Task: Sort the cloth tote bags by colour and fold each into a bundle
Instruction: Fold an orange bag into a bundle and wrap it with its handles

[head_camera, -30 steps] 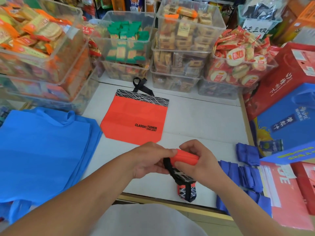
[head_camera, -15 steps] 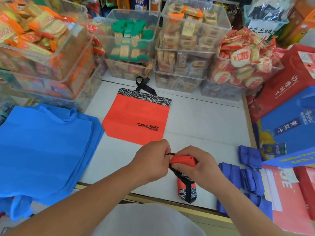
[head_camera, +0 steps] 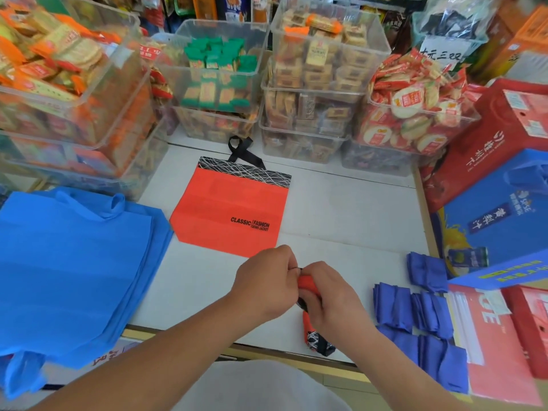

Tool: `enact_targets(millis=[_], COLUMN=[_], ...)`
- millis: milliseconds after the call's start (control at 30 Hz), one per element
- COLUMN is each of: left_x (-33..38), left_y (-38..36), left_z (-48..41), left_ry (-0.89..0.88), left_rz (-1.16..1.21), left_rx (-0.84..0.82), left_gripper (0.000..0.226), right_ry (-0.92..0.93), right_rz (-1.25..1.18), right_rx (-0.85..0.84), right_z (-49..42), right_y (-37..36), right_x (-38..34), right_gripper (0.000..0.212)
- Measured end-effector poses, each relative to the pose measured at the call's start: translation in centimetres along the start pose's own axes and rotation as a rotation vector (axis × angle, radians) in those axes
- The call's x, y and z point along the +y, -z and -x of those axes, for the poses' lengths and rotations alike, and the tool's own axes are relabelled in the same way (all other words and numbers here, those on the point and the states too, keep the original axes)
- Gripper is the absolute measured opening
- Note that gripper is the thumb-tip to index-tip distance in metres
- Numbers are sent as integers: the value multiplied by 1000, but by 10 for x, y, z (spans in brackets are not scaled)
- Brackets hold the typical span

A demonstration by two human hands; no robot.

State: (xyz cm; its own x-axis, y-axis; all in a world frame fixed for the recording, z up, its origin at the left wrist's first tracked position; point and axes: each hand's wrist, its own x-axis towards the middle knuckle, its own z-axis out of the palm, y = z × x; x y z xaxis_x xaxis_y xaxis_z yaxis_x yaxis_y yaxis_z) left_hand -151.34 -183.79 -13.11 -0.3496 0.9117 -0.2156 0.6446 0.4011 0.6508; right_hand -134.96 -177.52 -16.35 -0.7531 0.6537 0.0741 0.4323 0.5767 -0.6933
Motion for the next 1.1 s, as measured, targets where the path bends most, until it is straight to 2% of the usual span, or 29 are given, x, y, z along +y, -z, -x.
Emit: enact_targets(millis=[67,133,200,333,433,500,567,667,733,833,967,1100], left_x=[6,5,-3,-14,-17,-27,-49,-86,-103,-117,-118,-118], left_y=[-1,1,0,-15,-34,-51,-70,-99,-120,-147,-166,-173], left_z=[0,-5,-12,-7,-2,-6,-12,-14,-11,-11,-13,-10], left_ry=[-49,-97,-121,4,35,57,126,288,377,429,406,398], left_rz=[13,60,134,597,650,624,518,323,298,284,291,286], left_rx=[40,51,-18,-301,-319,-284,-220,-228,-265,-280,-234,-260], left_gripper=[6,8,11,34,44,44,41,42,50,56,46,59], right_ry=[-88,-244,-378,-540,-630,-708,-731,-673,-585,-360,-294,-291], right_rz=[-130,-282,-373,-546,-618,-656,-545,-83,99,328,454,472], right_rx=[27,72,113,148,93,42,33,31,-43,-182,-261,-241], right_z=[0,1,2,5,6,9,13,27,33,39,45,60], right_y=[3,8,10,4,-4,-12,-21,-38,-51,-76,-90,-90], right_x=[0,3,9,14,21,32,52,92,113,140,156,157], right_gripper=[8,18,21,18,9,14,21,27,39,59,69,67])
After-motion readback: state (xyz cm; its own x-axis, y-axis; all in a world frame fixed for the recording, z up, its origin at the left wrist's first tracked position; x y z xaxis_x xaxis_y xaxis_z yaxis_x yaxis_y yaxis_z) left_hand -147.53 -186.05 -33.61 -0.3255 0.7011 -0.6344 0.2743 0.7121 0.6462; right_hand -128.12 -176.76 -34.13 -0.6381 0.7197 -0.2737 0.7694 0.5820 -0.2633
